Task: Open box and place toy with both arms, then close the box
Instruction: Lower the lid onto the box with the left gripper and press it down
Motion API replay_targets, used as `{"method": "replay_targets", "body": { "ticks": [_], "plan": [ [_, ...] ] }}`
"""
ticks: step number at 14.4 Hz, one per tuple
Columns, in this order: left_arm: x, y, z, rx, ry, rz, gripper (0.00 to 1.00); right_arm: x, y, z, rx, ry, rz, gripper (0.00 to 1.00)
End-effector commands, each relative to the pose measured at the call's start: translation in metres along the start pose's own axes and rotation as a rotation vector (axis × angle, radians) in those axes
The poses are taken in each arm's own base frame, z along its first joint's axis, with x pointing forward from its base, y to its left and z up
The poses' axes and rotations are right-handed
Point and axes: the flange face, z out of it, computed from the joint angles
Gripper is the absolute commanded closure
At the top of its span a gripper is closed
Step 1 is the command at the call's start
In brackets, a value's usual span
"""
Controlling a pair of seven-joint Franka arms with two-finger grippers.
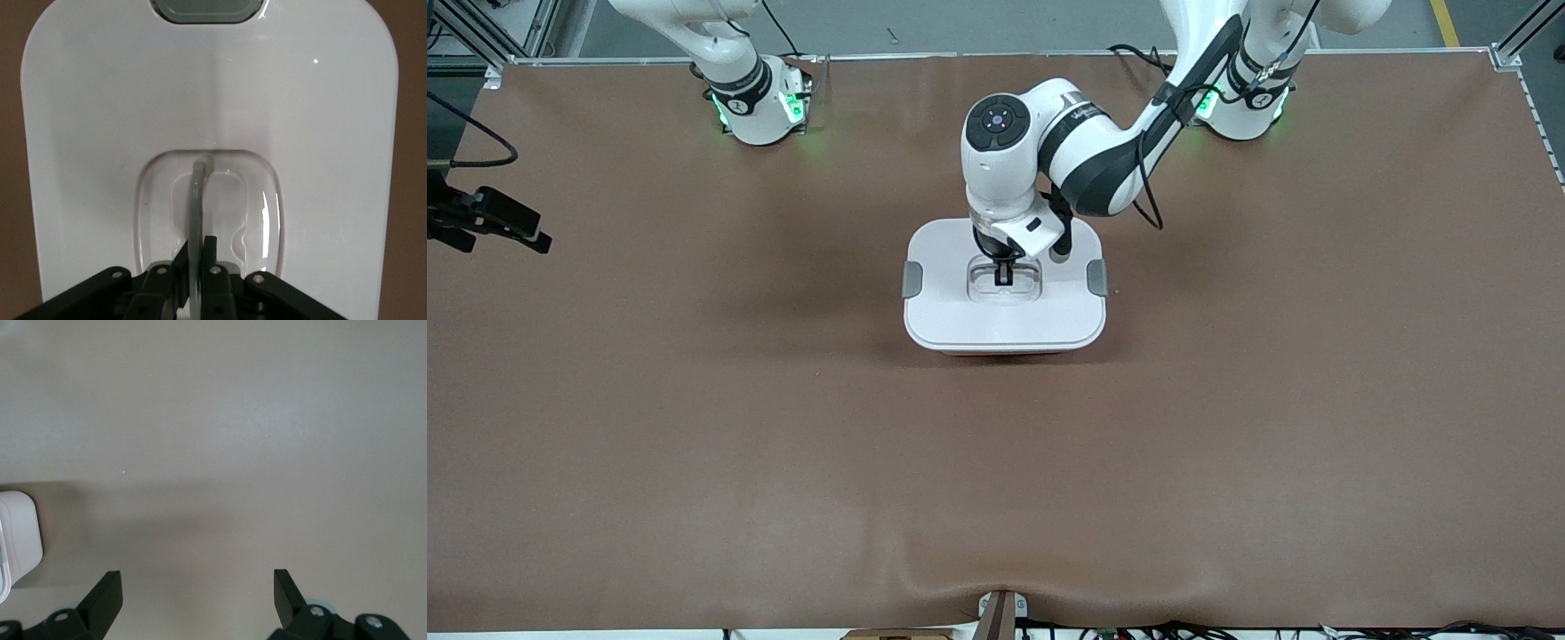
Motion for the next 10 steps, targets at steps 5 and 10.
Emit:
{"method": "replay_targets", "body": {
  "ticks": [5,10],
  "plan": [
    [-0.0019,-0.008,0.0071,-0.014,0.02,0.013,1.0,0.0008,-0.0023,-0.0022,0.009,0.005,-0.008,0.0],
    [0.002,-0.0112,0.0066,-0.012,0.026,0.003,1.0,0.0008,-0.0014,-0.0023,0.009,0.005,-0.006,0.0]
  ]
}}
